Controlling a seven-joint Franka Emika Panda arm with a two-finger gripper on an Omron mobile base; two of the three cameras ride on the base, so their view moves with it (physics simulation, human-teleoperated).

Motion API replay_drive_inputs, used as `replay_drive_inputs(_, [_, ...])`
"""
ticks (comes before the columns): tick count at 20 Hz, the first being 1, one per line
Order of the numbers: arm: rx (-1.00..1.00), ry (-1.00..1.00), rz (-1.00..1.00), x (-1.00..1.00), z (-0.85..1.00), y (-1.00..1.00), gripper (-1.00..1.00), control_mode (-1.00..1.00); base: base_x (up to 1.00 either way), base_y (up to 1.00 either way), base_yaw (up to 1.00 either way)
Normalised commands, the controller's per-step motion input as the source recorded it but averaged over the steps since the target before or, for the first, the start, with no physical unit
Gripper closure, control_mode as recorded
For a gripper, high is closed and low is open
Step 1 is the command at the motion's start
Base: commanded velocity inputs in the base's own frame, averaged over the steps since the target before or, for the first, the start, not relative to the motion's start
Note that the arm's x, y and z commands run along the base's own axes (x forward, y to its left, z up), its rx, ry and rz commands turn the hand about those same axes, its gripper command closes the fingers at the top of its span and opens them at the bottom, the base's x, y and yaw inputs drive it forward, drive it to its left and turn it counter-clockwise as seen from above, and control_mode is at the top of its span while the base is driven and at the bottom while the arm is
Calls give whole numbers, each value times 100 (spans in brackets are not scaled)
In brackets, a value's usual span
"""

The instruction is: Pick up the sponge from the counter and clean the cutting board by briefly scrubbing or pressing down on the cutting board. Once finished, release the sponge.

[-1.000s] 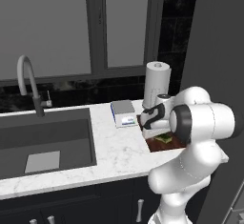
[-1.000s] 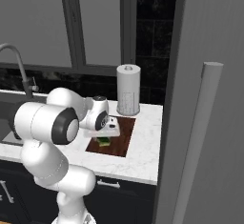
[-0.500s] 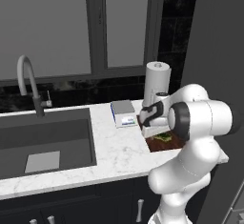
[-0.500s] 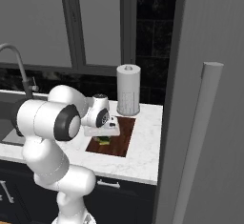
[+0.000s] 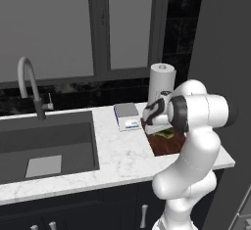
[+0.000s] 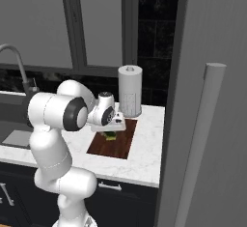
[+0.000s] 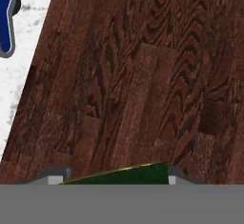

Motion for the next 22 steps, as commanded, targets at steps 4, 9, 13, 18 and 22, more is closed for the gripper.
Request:
replay_drive_inputs(4, [0, -14, 0, 50, 0, -11, 100, -100, 0, 0, 0])
replay_drive_inputs(9, [0, -16, 0, 44, 0, -4, 100, -100, 0, 0, 0])
replay_drive_inputs(13, [0, -19, -1, 36, 0, 0, 100, -100, 0, 0, 0])
replay_drive_inputs(18, [0, -17, -4, 6, -2, -1, 100, -100, 0, 0, 0])
replay_drive_inputs(22, [0, -7, -4, -35, -8, -3, 100, -100, 0, 0, 0])
